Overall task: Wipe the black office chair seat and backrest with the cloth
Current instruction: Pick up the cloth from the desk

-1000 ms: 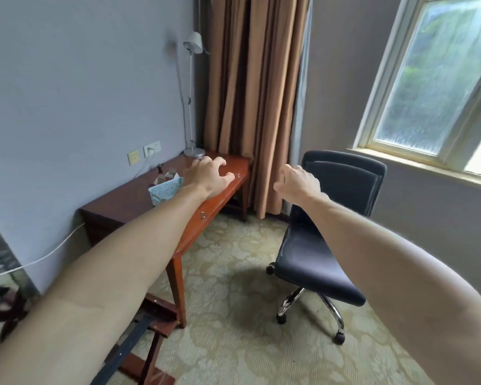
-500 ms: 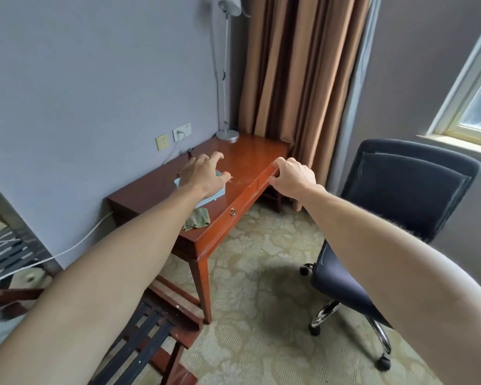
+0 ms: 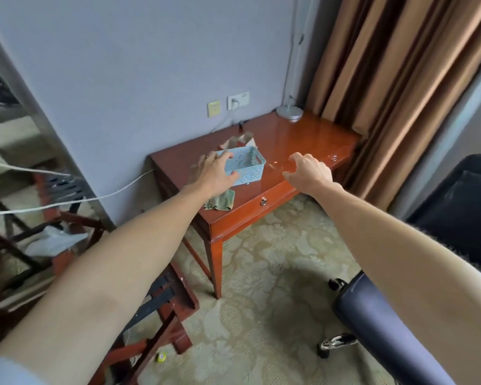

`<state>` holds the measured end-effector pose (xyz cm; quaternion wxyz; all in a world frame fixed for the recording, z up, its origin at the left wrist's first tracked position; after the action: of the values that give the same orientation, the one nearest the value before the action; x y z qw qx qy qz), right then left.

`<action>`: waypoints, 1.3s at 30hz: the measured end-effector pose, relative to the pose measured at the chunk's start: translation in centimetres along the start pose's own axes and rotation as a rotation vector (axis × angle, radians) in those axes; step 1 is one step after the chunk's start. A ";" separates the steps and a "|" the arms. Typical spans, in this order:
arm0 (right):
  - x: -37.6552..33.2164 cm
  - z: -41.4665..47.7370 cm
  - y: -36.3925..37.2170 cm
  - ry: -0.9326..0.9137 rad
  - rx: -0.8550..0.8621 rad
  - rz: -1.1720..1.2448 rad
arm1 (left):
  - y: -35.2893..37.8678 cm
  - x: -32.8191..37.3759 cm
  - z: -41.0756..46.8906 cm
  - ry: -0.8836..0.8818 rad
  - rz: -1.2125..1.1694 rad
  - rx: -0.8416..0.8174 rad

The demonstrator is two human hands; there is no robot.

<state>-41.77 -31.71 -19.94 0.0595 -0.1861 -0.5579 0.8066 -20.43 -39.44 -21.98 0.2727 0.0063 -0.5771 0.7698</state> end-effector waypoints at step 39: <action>-5.9 12.6 35.2 -0.129 -0.614 -0.032 | 25.9 -19.0 13.3 0.030 0.189 -0.431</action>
<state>-37.02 -57.56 -47.19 -0.0224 -0.1348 -0.7808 0.6097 -19.41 -63.94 -46.65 0.2031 -0.1176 -0.7219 0.6510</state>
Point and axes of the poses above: each hand's wrist, its own z-axis towards the middle knuckle, its own y-axis out of the palm, x = y × z, the point moved 4 cm from there along z, towards the middle knuckle, and after that the axes turned 11 degrees about x, right-handed, at the moved point
